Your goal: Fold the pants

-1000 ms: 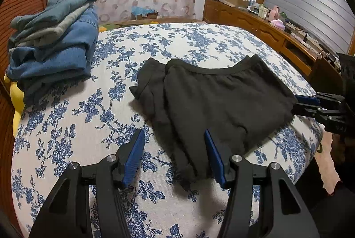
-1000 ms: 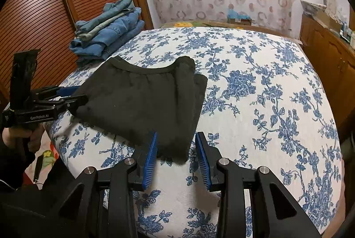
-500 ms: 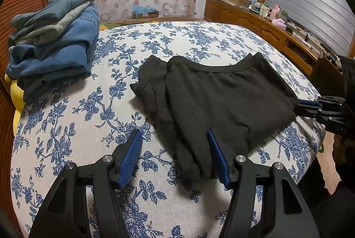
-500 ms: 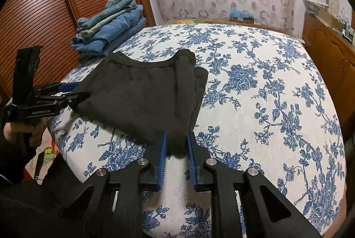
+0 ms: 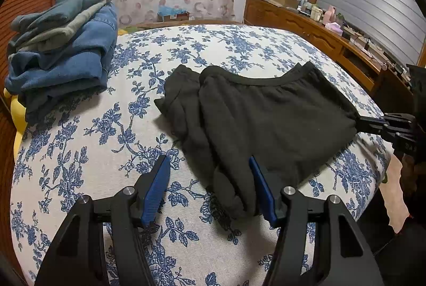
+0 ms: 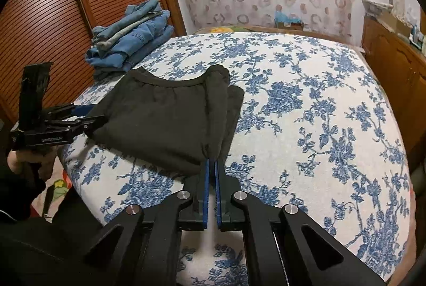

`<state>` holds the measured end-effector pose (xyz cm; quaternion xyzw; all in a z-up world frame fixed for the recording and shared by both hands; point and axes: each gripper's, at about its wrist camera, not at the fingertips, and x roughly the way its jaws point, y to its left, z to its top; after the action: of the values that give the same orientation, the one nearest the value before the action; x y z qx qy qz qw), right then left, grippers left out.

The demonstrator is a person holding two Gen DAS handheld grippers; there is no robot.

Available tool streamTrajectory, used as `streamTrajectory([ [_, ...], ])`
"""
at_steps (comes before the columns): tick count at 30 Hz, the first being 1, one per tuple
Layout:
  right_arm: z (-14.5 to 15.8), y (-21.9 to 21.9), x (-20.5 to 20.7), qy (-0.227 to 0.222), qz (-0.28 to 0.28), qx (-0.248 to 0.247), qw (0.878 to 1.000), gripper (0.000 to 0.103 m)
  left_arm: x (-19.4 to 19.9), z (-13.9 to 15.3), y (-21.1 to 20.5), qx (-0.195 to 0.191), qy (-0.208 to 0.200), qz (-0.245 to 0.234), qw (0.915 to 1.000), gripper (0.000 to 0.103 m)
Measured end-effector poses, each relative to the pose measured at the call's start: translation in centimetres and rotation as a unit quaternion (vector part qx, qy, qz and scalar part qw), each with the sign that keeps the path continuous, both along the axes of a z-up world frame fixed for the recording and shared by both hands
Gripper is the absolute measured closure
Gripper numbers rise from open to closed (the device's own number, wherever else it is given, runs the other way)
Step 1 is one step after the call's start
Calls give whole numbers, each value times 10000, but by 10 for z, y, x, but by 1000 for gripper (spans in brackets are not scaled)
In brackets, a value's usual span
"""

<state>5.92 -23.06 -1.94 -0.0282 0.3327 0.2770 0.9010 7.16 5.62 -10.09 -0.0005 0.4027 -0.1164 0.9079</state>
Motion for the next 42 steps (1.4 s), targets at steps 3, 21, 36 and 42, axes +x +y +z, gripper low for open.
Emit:
streamTrajectory([
  [3,4,0,-1,-7,-10,-34,10000,100,1,-1,1,55,1,52,10000,32],
  [21,16,29,51,45,-129,-151,9998,61,43,11,-1,28,34,81,10000,31],
  [36,4,57,95,166,-179,-444,9987,60,53,-3,3,37,166,140,9998,27],
  [42,0,60,89,46,-124,-577,9982,55,60,-2,5,-99,230,136,9996,27],
])
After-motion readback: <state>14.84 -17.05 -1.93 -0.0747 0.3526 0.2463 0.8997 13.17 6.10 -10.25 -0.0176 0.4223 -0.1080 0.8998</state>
